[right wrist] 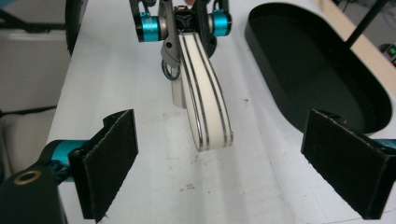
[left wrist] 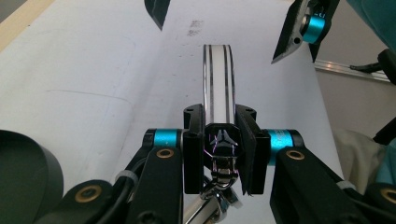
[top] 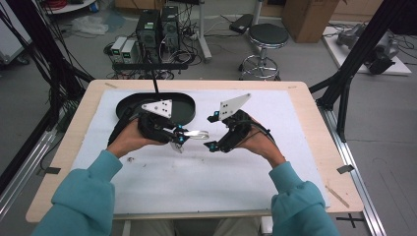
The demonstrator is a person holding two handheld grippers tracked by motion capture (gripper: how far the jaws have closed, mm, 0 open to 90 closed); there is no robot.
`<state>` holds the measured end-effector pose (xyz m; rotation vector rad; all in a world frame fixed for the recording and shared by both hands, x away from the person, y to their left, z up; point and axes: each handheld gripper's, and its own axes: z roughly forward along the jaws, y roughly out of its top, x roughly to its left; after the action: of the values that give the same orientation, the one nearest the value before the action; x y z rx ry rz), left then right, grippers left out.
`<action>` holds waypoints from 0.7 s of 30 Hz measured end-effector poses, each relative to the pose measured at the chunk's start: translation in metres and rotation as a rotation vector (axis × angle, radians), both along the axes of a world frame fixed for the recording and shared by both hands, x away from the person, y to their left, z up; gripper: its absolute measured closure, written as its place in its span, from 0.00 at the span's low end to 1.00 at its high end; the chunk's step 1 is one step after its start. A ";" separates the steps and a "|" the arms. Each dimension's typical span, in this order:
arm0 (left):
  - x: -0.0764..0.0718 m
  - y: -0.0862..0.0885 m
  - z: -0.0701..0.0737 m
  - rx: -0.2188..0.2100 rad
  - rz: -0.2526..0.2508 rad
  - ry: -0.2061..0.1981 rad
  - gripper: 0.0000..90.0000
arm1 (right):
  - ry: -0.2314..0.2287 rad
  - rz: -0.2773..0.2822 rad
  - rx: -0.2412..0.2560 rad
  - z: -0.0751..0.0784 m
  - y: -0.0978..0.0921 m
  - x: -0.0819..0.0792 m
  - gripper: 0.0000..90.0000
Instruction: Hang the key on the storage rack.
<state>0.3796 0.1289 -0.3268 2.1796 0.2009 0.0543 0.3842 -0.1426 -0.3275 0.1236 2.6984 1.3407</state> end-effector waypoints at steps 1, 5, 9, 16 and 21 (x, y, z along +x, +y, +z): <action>-0.001 0.001 0.000 -0.010 0.017 0.003 0.83 | 0.002 -0.015 0.019 -0.001 -0.002 -0.001 0.03; 0.000 0.007 0.000 -0.024 0.038 0.003 0.82 | -0.003 -0.076 0.074 -0.003 -0.013 -0.001 0.01; 0.002 0.013 0.001 -0.039 0.079 -0.005 0.83 | -0.005 -0.162 0.154 -0.006 -0.036 -0.007 0.01; 0.006 0.030 0.002 -0.082 0.180 -0.027 0.82 | -0.053 -0.305 0.276 -0.015 -0.072 -0.027 0.01; 0.009 0.042 0.004 -0.115 0.253 -0.054 0.82 | -0.076 -0.381 0.337 -0.023 -0.092 -0.038 0.01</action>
<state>0.3887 0.1710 -0.3230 2.0250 0.4378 0.2389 0.3461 -0.2342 -0.3501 0.5728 2.2131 1.6116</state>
